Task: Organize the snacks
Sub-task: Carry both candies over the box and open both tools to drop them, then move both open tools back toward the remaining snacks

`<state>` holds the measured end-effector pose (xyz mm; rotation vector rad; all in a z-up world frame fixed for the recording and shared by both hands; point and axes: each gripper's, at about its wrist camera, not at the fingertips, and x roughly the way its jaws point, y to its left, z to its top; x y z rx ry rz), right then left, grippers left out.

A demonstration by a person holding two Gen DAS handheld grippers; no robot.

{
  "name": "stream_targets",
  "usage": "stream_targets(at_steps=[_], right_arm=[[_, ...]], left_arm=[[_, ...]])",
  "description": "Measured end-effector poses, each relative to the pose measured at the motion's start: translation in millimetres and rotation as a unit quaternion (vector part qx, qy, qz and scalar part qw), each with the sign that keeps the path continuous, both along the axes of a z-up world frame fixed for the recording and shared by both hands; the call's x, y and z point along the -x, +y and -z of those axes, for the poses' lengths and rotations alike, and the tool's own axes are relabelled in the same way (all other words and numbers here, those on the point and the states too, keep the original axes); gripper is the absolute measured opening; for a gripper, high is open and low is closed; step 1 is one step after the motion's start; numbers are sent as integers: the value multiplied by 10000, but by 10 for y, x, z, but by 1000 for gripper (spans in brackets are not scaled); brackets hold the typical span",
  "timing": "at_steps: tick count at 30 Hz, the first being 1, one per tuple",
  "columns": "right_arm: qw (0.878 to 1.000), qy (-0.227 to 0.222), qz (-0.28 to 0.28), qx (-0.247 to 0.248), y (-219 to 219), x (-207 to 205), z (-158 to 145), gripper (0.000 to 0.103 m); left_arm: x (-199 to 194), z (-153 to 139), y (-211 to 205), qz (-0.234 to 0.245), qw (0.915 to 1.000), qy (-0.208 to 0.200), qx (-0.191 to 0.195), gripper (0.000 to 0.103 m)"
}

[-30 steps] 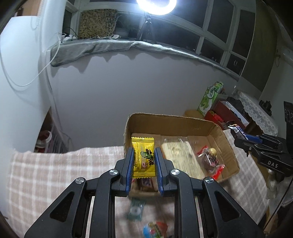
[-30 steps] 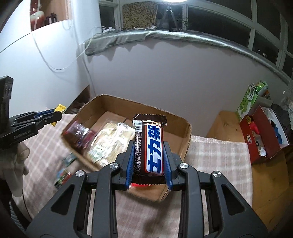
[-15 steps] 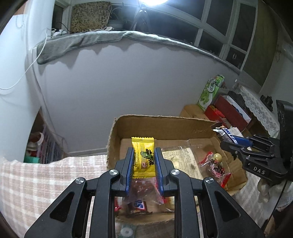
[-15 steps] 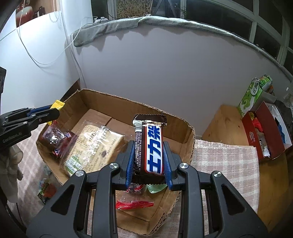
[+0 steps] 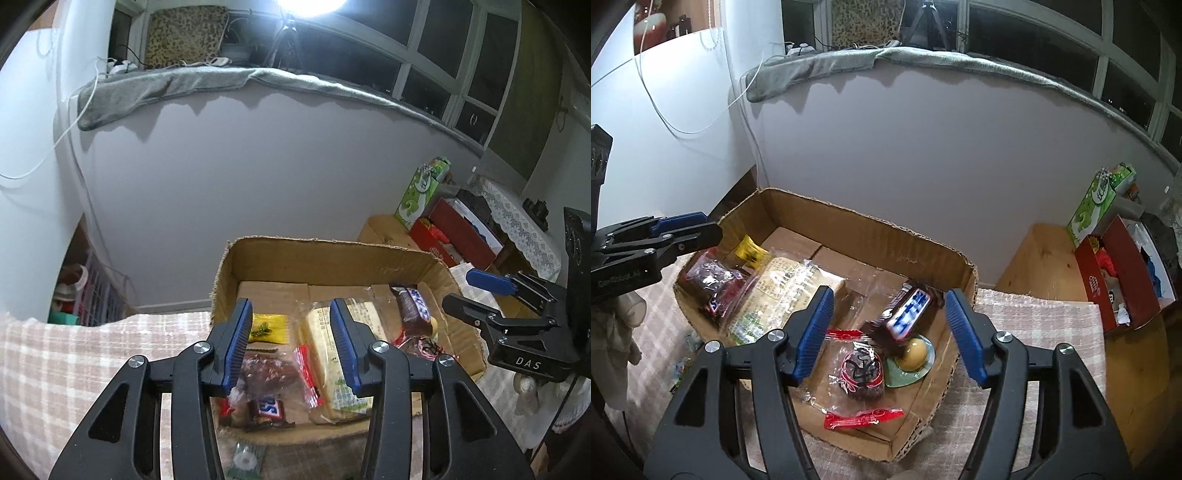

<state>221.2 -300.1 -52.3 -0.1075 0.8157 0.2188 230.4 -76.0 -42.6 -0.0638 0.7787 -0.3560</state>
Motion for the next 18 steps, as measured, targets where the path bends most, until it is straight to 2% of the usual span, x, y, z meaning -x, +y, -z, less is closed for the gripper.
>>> stream_targets(at_steps=[9, 18], right_arm=[[9998, -139, -152, -21, 80, 330, -162, 66], [9985, -148, -512, -138, 278, 860, -183, 66]], left_arm=[[379, -92, 253, -89, 9998, -121, 114, 42], [781, 40, 475, -147, 9996, -3, 250, 42]])
